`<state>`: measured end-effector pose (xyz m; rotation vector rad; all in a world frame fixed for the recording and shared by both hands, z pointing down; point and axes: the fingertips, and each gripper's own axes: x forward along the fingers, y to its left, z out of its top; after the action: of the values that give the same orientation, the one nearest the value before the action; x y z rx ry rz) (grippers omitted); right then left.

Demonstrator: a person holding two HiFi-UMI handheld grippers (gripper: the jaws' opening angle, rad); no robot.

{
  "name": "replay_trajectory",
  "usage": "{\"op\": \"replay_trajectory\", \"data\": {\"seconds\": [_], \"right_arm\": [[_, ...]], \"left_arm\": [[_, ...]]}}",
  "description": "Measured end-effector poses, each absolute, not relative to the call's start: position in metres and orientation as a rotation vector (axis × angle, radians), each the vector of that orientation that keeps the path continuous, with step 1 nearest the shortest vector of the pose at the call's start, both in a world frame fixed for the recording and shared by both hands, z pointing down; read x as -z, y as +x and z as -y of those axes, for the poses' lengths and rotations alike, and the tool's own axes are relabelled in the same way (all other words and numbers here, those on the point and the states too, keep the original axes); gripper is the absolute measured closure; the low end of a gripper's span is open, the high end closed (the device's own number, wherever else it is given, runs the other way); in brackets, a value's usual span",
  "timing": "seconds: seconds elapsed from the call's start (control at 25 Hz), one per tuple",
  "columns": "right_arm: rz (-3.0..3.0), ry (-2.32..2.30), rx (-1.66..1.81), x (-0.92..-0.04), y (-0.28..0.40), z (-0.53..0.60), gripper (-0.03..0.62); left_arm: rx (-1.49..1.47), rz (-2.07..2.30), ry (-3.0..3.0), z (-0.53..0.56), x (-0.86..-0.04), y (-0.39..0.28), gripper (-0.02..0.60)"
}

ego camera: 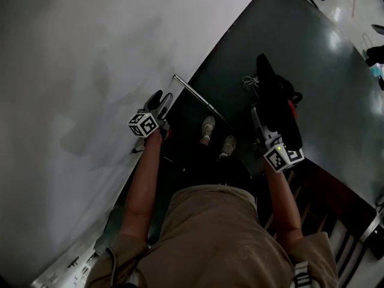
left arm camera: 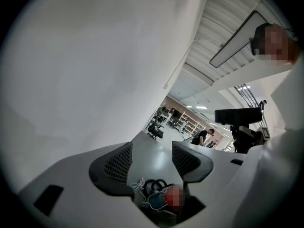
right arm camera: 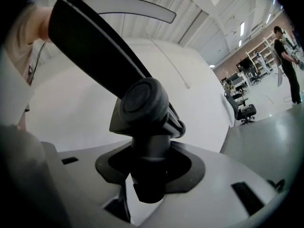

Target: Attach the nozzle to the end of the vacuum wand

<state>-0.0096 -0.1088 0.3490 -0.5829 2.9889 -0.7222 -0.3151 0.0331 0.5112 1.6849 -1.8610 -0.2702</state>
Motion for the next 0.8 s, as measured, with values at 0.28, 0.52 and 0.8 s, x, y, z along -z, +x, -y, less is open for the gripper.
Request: {"op": "replay_trajectory", "data": {"seconds": [0.28, 0.52, 0.8], "right_arm": [[-2.998, -0.612, 0.876, -0.410, -0.094, 0.134, 0.422], [-2.948, -0.674, 0.921, -0.467, -0.118, 0.171, 0.422], [-3.009, -0.654, 0.966, -0.580, -0.170, 0.212, 0.422]], "left_arm": [[0.239, 1.820, 1.587, -0.008, -0.648, -0.369, 0.313], [0.237, 1.792, 1.421, 0.003, -0.762, -0.387, 0.313], [0.220, 1.744, 1.233, 0.030, -0.908, -0.414, 0.313]]}}
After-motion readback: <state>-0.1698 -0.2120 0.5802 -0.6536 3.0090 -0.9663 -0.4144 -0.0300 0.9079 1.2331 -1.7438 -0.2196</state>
